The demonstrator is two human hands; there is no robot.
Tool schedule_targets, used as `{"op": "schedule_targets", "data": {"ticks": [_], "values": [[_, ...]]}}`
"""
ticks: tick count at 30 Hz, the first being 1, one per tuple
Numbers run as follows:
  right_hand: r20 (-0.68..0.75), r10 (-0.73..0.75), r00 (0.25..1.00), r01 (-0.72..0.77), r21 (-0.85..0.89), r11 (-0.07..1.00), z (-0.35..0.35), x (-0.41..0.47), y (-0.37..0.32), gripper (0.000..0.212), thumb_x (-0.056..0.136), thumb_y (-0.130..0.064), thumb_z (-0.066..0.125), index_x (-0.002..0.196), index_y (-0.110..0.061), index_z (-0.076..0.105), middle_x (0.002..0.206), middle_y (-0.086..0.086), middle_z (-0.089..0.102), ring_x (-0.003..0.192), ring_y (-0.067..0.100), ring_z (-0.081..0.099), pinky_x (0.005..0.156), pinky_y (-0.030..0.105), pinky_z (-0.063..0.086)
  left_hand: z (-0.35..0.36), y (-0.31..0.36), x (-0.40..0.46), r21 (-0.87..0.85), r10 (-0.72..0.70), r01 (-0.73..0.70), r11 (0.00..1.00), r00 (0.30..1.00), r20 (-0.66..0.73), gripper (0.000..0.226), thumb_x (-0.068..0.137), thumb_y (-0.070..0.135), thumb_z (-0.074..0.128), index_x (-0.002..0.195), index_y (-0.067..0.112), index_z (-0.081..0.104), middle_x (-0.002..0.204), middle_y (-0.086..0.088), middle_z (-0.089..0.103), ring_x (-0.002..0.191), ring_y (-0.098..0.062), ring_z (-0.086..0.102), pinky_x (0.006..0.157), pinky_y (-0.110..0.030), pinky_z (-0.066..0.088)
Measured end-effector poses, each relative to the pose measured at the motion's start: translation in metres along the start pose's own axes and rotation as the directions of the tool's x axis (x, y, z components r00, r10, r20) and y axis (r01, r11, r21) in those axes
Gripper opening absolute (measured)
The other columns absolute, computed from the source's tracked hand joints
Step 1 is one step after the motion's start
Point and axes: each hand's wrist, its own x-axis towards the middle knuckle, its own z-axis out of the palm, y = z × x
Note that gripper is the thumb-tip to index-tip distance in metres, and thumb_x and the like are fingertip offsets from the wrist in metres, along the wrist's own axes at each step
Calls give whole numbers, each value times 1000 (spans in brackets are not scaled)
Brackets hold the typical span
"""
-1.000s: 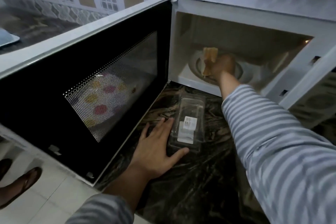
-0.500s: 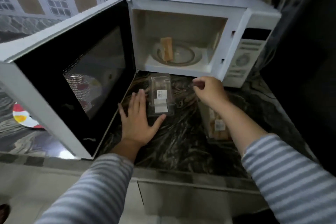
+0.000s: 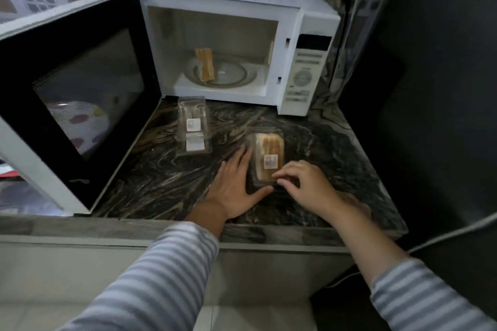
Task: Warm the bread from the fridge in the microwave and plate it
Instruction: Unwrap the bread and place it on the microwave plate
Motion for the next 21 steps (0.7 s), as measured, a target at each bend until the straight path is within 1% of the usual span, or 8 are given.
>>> {"op": "schedule_targets", "data": {"ticks": [2,4,9,15,19,21], "values": [[17,-23,1000,22,21,1000,5,-4,7,16,89,-23,65,102,-21,74,95,-11,65,92,3,48,81,4,33,5,1,1,73,-32,31,997,999,10,98,82,73,40,153,21,-3,161,5,-2,146,-8,4,121,-34,1],[-11,-51,999,51,56,997,10,-5,11,16,88,-19,67,101,-19,75,94,-8,66,90,1,46,79,1,30,7,1,2,112,-44,44,993,999,0,95,84,73,37,153,21,-3,161,7,1,146,-6,7,120,-32,1],[-116,-115,987,127,102,987,26,6,13,12,86,-8,67,94,-9,75,90,0,69,89,13,58,81,11,38,7,3,0,132,-74,77,988,997,-26,88,87,69,35,153,23,-3,160,8,3,145,-5,9,120,-29,2],[-206,-188,960,213,110,971,41,25,11,10,88,-4,62,90,-4,72,88,5,68,86,18,59,80,13,39,8,0,8,64,-157,164,984,982,-106,83,91,62,37,153,19,2,160,5,9,145,-8,14,118,-25,4],[-253,-220,942,250,94,964,46,29,13,12,88,-2,60,89,-3,71,89,7,69,86,22,61,84,19,41,8,0,9,60,-169,179,982,976,-134,80,93,56,41,153,18,5,160,3,12,145,-10,16,118,-26,7],[-267,-227,937,259,90,962,47,28,13,12,87,-1,60,89,-4,71,88,6,69,85,22,62,82,20,42,10,0,10,72,-174,186,980,974,-146,81,92,55,42,153,18,5,160,3,12,145,-10,17,119,-27,8]]}}
